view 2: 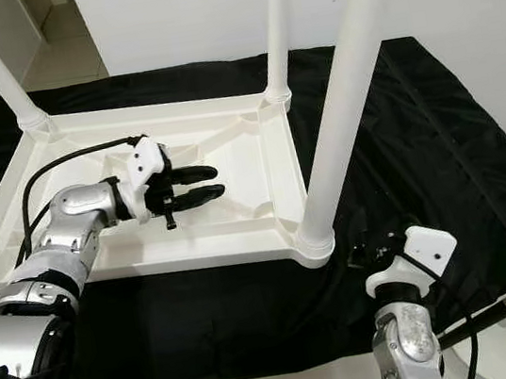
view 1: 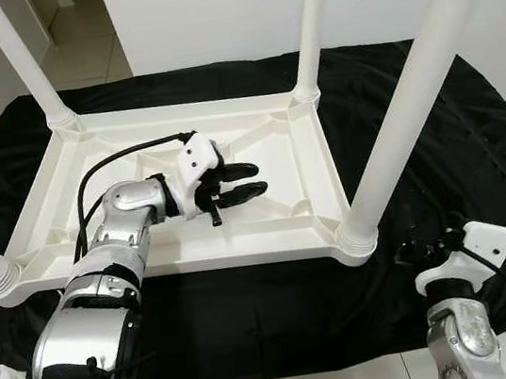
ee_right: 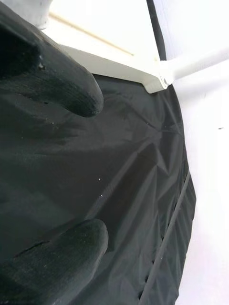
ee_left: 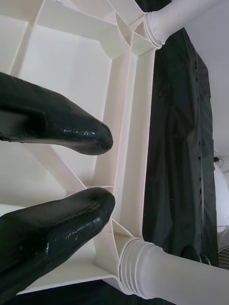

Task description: Building children table

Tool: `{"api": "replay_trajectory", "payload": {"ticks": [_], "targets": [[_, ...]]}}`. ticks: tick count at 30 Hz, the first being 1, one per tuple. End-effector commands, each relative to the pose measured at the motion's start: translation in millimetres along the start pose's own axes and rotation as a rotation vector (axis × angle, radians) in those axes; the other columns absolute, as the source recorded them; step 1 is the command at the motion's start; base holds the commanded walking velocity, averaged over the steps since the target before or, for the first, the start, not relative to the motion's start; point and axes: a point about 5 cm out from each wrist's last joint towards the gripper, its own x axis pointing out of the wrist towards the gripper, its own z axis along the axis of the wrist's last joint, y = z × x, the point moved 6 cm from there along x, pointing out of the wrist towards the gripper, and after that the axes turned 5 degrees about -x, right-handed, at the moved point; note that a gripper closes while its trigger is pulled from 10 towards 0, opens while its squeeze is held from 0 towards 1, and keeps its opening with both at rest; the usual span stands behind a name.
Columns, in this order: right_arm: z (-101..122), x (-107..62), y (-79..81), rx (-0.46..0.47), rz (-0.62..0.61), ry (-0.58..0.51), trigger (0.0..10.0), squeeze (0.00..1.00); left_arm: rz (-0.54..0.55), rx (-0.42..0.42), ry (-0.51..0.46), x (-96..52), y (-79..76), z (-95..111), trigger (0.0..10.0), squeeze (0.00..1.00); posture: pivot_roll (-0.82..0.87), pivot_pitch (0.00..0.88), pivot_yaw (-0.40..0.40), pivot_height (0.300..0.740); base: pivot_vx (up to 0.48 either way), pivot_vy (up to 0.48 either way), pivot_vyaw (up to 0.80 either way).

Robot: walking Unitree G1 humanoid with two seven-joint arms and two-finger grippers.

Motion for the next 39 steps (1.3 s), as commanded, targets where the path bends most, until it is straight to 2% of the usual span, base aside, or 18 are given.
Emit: {"api": "replay_trajectory", "payload": {"ticks": [1, 4, 6, 8, 9, 10, 14, 15, 17, 19, 31, 33, 34, 35, 37, 39], "targets": [[-1, -3.6, -7.0, -0.025, -0.014, 0.001, 10.0, 0.0, 0.153, -0.019, -0.038, -7.6, 13.6, 1, 10.0, 0.0, -0.04, 0.0, 0.028, 0.74, 0.0, 0.0, 0.0], [-1, -4.5, -10.0, -0.033, -0.02, 0.004, 10.0, 0.0, 0.204, -0.048, -0.057, -12.3, 16.0, -1, 10.0, 0.0, -0.04, 0.0, 0.029, 0.74, 0.0, 0.0, 0.0], [-2, -5.9, -12.9, -0.041, -0.026, 0.007, 10.0, 0.0, 0.296, -0.1, -0.103, -21.0, 19.1, -4, 10.0, 0.0, -0.03, 0.0, 0.027, 0.74, 0.0, 0.0, 0.0], [-2, -5.9, -12.9, -0.041, -0.026, 0.007, 10.0, 0.0, 0.296, -0.1, -0.103, -21.0, 19.1, -4, 10.0, 0.0, -0.03, 0.0, 0.027, 0.74, 0.0, 0.0, 0.0], [-3, -6.4, -13.0, -0.044, -0.026, 0.007, 10.0, 0.0, 0.333, -0.119, -0.124, -24.4, 20.5, -4, 10.0, 0.0, -0.03, 0.0, 0.027, 0.74, 0.0, 0.0, 0.0], [-5, -8.2, -9.7, -0.042, -0.02, 0.013, 10.0, 0.0, 0.398, -0.283, -0.172, -28.0, 16.6, -13, 10.0, 0.0, -0.03, 0.0, 0.027, 0.74, 0.0, 0.0, 0.0], [-7, -9.9, -8.6, -0.044, -0.021, 0.018, 10.0, 0.0, 0.414, -0.347, -0.198, -28.3, 8.7, -17, 10.0, 0.0, -0.03, 0.0, 0.027, 0.74, 0.0, 0.0, 0.0], [-7, -9.9, -8.6, -0.044, -0.021, 0.018, 10.0, 0.0, 0.414, -0.347, -0.198, -28.3, 8.7, -17, 10.0, 0.0, -0.03, 0.0, 0.027, 0.74, 0.0, 0.0, 0.0], [-7, -11.6, -8.6, -0.054, -0.024, 0.013, 10.0, 0.0, 0.433, -0.348, -0.237, -23.0, -4.3, -15, 10.0, 0.0, -0.03, 0.0, 0.029, 0.74, 0.0, 0.0, 0.0], [-6, -12.2, -8.1, -0.063, -0.026, 0.01, 10.0, 0.0, 0.451, -0.347, -0.254, -20.9, -8.5, -13, 10.0, 0.0, -0.03, 0.0, 0.029, 0.74, 0.0, 0.0, 0.0], [-10, -14.3, 9.1, -0.111, 0.013, 0.013, 10.0, 0.0, 0.557, -0.344, -0.299, -16.4, -19.1, -13, 10.0, 0.0, -0.04, 0.0, 0.02, 0.74, 0.0, 0.0, 0.0], [-13, -16.4, 9.0, -0.135, 0.003, 0.014, 10.0, 0.0, 0.577, -0.359, -0.293, -14.5, -22.4, -18, 10.0, 0.0, -0.04, 0.0, 0.022, 0.74, 0.0, 0.0, 0.0], [-16, -18.9, 11.0, -0.148, 0.006, 0.012, 10.0, 0.0, 0.613, -0.406, -0.288, -12.7, -24.3, -23, 10.0, 0.0, -0.04, 0.0, 0.024, 0.74, 0.0, 0.0, 0.0], [-16, -18.9, 11.0, -0.148, 0.006, 0.012, 10.0, 0.0, 0.613, -0.406, -0.288, -12.7, -24.3, -23, 10.0, 0.0, -0.04, 0.0, 0.024, 0.74, 0.0, 0.0, 0.0], [-22, -22.1, 21.3, -0.171, 0.047, 0.011, 10.0, 0.0, 0.649, -0.439, -0.287, -6.1, -29.9, -26, 10.0, 0.0, -0.04, 0.0, 0.027, 0.74, 0.0, 0.0, 0.0], [-22, -22.1, 21.3, -0.171, 0.047, 0.011, 10.0, 0.0, 0.649, -0.439, -0.287, -6.1, -29.9, -26, 10.0, 0.0, -0.04, 0.0, 0.027, 0.74, 0.0, 0.0, 0.0]]}}
